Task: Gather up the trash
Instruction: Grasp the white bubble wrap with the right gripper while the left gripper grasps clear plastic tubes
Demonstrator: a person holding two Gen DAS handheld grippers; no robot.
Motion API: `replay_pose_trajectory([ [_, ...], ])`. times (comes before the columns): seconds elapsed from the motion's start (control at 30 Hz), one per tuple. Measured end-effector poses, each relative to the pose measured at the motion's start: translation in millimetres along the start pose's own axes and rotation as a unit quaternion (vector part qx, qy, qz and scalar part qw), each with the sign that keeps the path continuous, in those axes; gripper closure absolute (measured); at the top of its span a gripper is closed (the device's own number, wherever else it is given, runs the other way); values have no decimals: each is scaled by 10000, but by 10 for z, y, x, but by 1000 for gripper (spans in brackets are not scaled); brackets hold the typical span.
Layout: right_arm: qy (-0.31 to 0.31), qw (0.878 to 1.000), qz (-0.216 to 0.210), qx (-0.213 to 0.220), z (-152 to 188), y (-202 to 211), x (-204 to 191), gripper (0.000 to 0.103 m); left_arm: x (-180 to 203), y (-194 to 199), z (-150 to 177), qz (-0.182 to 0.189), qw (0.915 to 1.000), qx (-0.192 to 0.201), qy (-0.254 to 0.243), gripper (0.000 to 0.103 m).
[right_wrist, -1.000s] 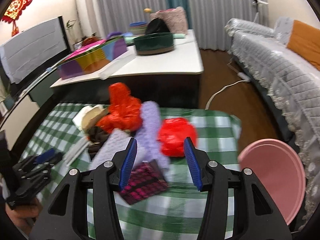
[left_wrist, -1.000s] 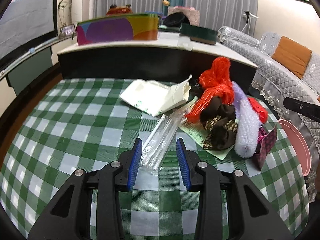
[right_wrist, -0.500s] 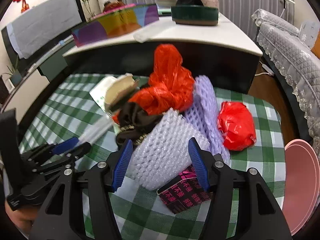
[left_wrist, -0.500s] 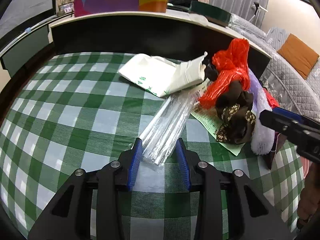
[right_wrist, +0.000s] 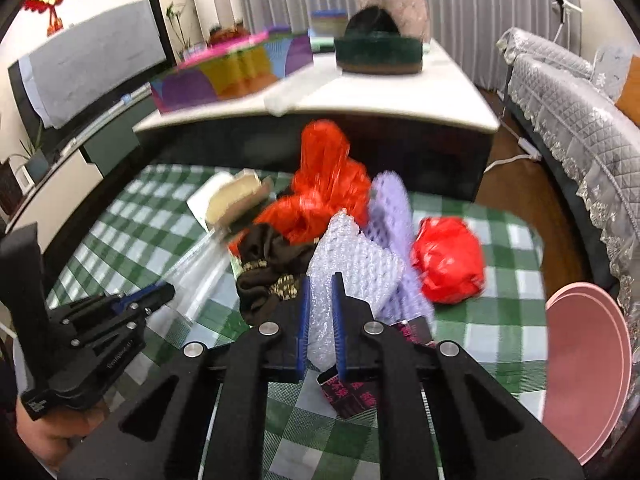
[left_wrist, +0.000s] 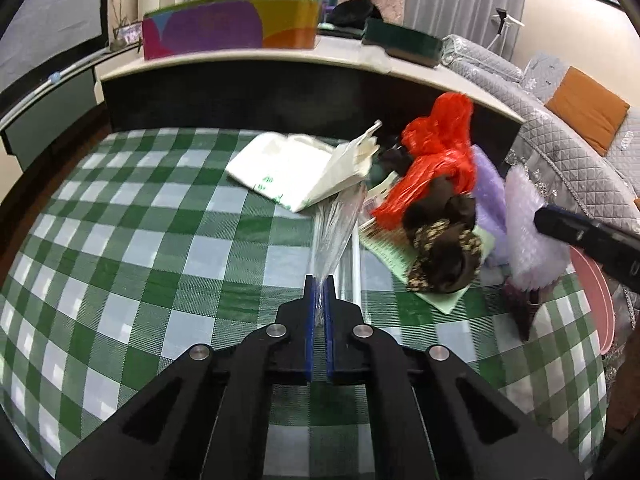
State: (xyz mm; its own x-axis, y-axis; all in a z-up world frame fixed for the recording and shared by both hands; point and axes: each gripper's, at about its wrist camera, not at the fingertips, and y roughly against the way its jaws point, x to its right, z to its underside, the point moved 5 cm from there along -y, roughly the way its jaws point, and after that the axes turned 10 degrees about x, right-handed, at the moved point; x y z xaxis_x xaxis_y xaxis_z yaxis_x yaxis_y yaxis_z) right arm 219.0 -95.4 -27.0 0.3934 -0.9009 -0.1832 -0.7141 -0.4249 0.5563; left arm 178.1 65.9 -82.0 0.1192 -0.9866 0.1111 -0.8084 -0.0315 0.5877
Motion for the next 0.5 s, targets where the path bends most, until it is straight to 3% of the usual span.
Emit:
replay_pose_trajectory([
  [0.5, -104, 9947, 321, 968, -233, 949, 285, 92, 346, 585, -125, 339, 9968, 673, -266, 100],
])
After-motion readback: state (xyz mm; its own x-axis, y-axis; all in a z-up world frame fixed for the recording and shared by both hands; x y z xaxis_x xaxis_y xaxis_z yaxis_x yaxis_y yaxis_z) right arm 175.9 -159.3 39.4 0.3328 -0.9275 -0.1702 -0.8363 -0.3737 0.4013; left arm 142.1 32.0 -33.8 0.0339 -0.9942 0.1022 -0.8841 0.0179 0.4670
